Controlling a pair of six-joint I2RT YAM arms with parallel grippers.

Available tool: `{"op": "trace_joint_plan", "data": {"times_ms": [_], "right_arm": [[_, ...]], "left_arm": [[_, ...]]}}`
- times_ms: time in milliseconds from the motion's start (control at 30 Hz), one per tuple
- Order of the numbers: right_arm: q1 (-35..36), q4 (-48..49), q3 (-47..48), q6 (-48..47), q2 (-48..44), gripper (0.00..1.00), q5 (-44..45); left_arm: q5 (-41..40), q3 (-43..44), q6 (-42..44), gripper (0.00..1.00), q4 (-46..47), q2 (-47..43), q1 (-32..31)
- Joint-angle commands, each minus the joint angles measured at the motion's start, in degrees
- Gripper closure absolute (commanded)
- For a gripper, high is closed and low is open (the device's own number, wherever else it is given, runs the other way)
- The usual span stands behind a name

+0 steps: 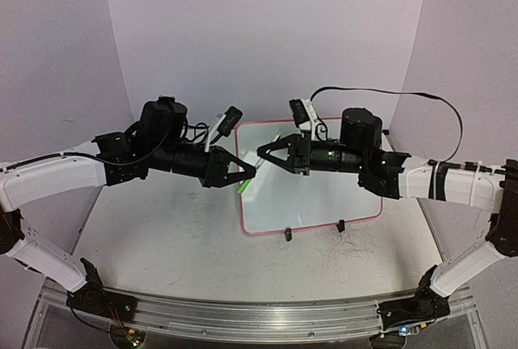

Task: Write a sentence on the whiteboard
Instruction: Pass from the left arm to the right, then pass from the right arm to the left

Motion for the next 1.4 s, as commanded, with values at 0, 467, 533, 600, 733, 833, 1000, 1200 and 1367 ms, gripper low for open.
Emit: {"op": "trace_joint_plan", "data": {"times_ms": [0, 467, 533, 600, 733, 833, 1000, 1200, 1367], "right_arm": [[-0.04, 3.52, -1.25, -0.33, -4.33, 1.0, 1.83], [-0.32, 4.04, -2.73, 0.89, -6.86, 1.0, 3.29], [-0.29, 4.03, -3.11, 0.99, -7.15, 1.0, 3.21], [-0.32, 4.09, -3.44, 1.11, -7.54, 1.0, 3.2], [-0.29, 4.14, -3.69, 0.97, -8.21, 1.0, 2.68], [-0.34, 4.03, -3.58, 0.02, -8.84, 1.0, 2.49], [-0.31, -2.59, -1.36, -5.45, -10.5, 0.79, 4.74], [-0.28, -15.0, 2.45, -14.64, -12.44, 0.31, 10.59], [-0.32, -21.41, 5.94, -19.74, -13.48, 0.02, 13.94]], "left_arm": [[-1.97, 1.82, -0.88, 0.53, 2.14, -0.07, -0.1], [0.47, 3.42, -1.84, 0.56, 3.2, 2.96, -1.88], [0.12, 3.27, -1.76, 0.62, 3.2, 2.84, -1.99], [-0.28, 2.96, -1.38, 0.69, 3.21, 2.44, -1.98], [-1.05, 2.48, -0.52, 0.87, 3.21, 1.67, -1.99], [-1.52, 2.31, 0.61, 0.96, 3.09, 1.43, -1.98], [-4.29, 1.52, 3.61, 1.0, 2.42, 0.29, -1.99], [-6.2, 0.97, 10.43, 1.0, 2.04, -0.73, -1.99], [-6.94, 0.29, 16.2, 1.0, 1.93, -1.99, -1.99]]}}
